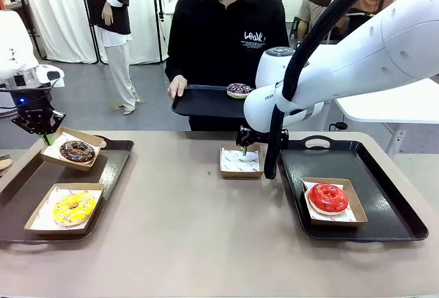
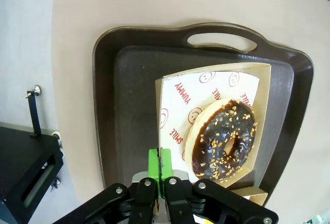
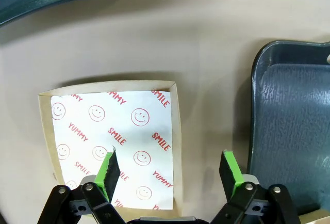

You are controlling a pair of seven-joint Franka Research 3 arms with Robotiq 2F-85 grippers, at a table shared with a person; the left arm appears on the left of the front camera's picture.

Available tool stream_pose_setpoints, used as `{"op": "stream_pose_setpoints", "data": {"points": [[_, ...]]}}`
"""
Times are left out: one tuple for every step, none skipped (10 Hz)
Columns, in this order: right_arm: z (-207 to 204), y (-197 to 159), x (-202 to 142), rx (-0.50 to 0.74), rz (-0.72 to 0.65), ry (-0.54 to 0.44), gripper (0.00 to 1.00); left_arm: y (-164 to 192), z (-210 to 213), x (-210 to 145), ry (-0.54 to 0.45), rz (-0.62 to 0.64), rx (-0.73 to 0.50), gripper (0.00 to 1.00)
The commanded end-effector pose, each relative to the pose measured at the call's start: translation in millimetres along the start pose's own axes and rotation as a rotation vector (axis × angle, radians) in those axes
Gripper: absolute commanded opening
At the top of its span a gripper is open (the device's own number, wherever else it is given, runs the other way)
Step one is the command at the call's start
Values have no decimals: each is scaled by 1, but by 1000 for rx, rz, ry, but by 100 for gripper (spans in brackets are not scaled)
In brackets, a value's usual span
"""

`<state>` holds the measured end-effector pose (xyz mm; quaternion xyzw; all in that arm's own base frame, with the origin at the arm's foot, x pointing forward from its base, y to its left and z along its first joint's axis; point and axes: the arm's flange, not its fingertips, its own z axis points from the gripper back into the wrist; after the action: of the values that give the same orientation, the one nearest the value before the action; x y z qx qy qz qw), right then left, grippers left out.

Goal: Individually package the donuts and arrange them on the tray.
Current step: Place the picked Paper togo box on the Handle tray while simultaneously picking up another Paper togo box from the table with the other hand.

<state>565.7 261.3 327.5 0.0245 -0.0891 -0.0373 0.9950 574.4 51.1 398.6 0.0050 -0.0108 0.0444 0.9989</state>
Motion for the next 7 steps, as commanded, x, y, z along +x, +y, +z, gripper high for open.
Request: {"op": "stream_pose_setpoints", "data": {"points": [[-6, -6, 0, 44, 5, 4, 100, -7, -1, 11, 18, 9, 27, 1], [-7, -6, 0, 45, 8, 4, 100, -9, -4, 14, 25, 7, 31, 1], [-7, -7, 0, 46, 8, 7, 100, -10, -7, 16, 30, 8, 35, 1], [-8, -7, 0, 47, 9, 9, 100, -10, -9, 18, 34, 6, 35, 1], [-9, -8, 1, 46, 7, 11, 100, -10, -10, 18, 36, 6, 38, 1], [-10, -9, 1, 45, 6, 12, 100, -10, -11, 19, 38, 5, 37, 1], [-10, -9, 1, 43, 7, 15, 100, -10, -12, 19, 39, 5, 37, 1]]}}
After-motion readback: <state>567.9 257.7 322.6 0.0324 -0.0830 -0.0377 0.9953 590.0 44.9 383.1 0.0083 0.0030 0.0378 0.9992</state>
